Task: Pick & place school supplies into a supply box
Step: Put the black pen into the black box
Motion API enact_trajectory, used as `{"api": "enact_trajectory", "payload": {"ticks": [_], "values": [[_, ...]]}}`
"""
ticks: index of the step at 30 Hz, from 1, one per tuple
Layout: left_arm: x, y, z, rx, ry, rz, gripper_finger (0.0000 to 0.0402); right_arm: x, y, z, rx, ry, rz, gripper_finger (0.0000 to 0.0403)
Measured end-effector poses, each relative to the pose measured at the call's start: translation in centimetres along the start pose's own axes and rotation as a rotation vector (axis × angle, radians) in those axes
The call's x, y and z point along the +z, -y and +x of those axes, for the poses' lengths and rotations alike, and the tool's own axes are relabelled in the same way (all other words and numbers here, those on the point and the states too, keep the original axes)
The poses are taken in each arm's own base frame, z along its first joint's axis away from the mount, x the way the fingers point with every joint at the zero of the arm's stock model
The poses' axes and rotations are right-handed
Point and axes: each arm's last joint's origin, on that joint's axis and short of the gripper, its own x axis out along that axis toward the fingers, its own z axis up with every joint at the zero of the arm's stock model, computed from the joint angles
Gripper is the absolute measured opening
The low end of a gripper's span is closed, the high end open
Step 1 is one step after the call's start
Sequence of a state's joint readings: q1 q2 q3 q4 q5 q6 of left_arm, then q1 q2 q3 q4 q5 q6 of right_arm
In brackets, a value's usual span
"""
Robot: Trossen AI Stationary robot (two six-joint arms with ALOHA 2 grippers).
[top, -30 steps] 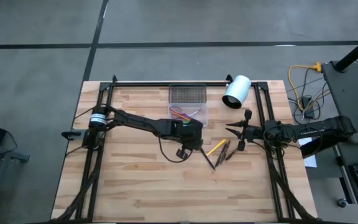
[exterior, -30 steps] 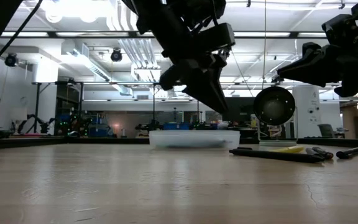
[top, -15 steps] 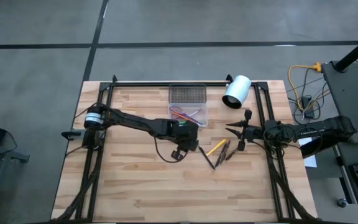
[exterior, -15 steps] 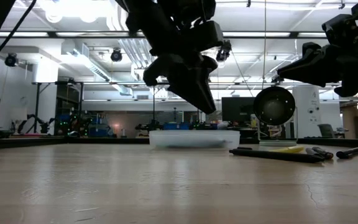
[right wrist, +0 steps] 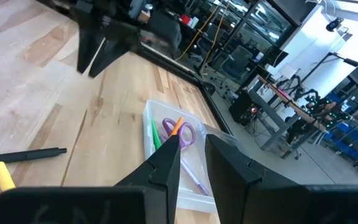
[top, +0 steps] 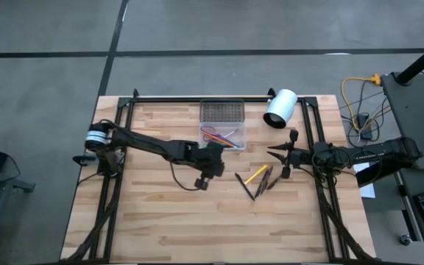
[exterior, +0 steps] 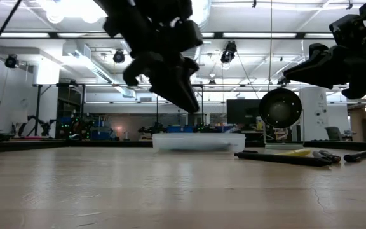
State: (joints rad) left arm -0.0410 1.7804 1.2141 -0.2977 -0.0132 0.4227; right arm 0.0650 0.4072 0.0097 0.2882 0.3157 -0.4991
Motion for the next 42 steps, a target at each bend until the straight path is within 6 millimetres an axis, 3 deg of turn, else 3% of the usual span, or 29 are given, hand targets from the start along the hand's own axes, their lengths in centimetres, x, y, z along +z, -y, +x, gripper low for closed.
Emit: {"api": "enact_trajectory", "payload": {"ticks": [19, 30, 42], "values": [[-8.1, 3.5, -11.0, 0.115, 0.259, -0.022, 0.0052, 0.0, 0.0, 0.0, 0.001, 0.000, -0.001, 0.0068], [-12.1, 5.2, -13.2, 0.182, 0.499, -0.157, 0.0052, 0.0, 0.0, 0.0, 0.000, 0.000, -0.001, 0.0068], [-12.0, 5.1, -15.1, 0.187, 0.606, -0.304, 0.0052, 0.0, 0.0, 0.0, 0.000, 0.000, 0.000, 0.0068]]}}
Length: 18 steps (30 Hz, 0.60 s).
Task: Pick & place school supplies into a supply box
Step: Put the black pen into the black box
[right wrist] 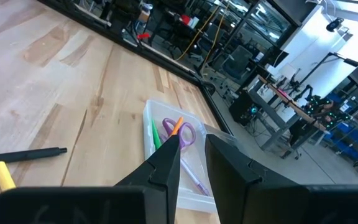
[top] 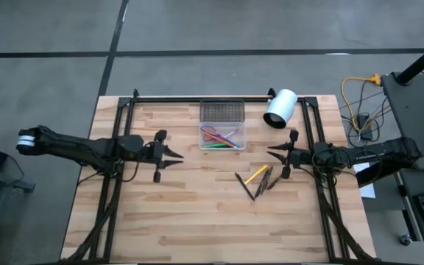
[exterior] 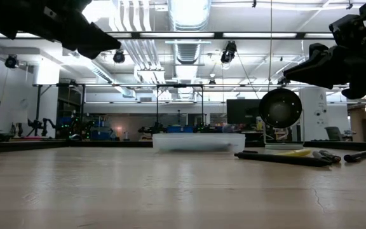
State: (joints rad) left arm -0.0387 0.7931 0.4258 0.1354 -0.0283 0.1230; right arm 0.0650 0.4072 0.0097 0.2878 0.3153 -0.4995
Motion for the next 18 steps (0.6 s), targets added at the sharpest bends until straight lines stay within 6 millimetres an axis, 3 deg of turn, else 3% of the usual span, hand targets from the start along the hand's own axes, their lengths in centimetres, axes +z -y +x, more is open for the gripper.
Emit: {"api": "enact_trajectory", "payload": {"ticks": [12, 18], "values": [[-2.1, 0.2, -0.9, 0.011, 0.034, -0.060, 0.0052, 1.2, 0.7, -0.1, -0.078, 0.115, -0.240, 0.0068], [-3.6, 0.4, -1.8, 0.019, 0.113, -0.064, 0.0052, 2.0, 0.5, -0.2, 0.070, 0.279, -0.097, 0.0068]]}}
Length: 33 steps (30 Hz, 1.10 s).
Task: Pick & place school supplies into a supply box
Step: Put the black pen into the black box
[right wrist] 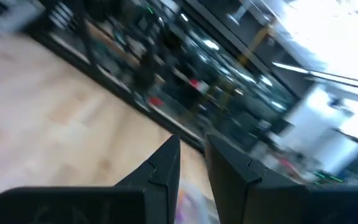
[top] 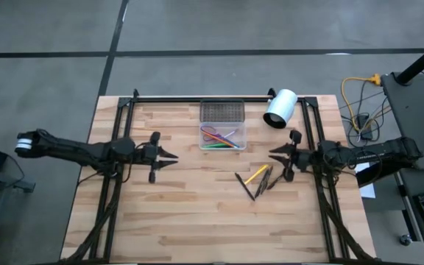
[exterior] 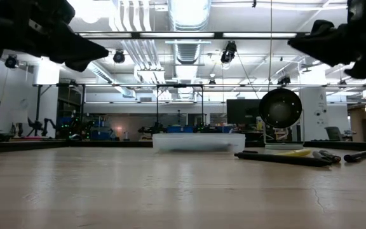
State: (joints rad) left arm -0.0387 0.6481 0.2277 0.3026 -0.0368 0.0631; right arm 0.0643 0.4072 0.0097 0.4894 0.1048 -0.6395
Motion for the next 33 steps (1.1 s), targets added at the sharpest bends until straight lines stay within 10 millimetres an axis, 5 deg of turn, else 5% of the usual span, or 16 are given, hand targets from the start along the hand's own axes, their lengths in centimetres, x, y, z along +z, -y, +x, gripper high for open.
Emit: {"api": "enact_trajectory", "payload": {"ticks": [5, 12, 33], "values": [[-0.8, 0.0, -1.0, 0.002, 0.036, -0.001, 0.0052, 0.7, 0.1, 0.0, 0.069, 0.119, 0.097, 0.0068], [-1.5, 0.0, -2.0, 0.006, 0.087, 0.002, 0.0052, 1.2, 1.3, -0.2, -0.173, 0.120, 0.398, 0.0068], [-1.6, -0.1, -2.7, 0.031, 0.133, 0.007, 0.0052, 0.7, 1.6, -0.1, -0.216, 0.090, 0.708, 0.0068]]}}
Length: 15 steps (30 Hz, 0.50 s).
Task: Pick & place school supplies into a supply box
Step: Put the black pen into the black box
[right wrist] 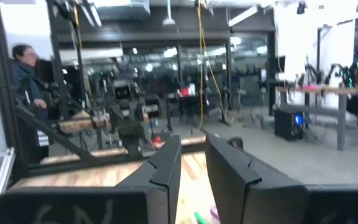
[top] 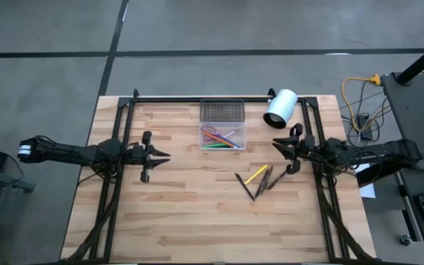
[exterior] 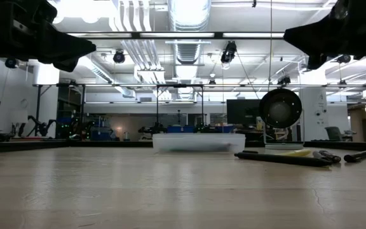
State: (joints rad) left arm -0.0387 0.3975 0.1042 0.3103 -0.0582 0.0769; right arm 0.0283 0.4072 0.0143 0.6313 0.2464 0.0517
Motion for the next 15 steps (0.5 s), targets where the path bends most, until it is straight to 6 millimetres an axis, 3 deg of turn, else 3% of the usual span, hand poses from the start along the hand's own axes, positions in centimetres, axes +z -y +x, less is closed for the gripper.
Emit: {"api": "enact_trajectory", "payload": {"ticks": [4, 9, 15], "values": [[-0.3, -0.1, 0.0, 0.027, -0.010, 0.001, 0.0052, 1.3, 0.1, 0.8, -0.034, -0.119, -0.008, 0.0068], [-0.5, 0.0, 0.0, 0.027, -0.016, 0.017, 0.0052, 4.4, -0.2, 1.7, -0.055, -0.304, -0.048, 0.0068], [0.0, -0.1, -0.4, 0.031, 0.026, 0.014, 0.0052, 7.0, -0.5, 2.5, -0.075, -0.402, -0.001, 0.0068]]}}
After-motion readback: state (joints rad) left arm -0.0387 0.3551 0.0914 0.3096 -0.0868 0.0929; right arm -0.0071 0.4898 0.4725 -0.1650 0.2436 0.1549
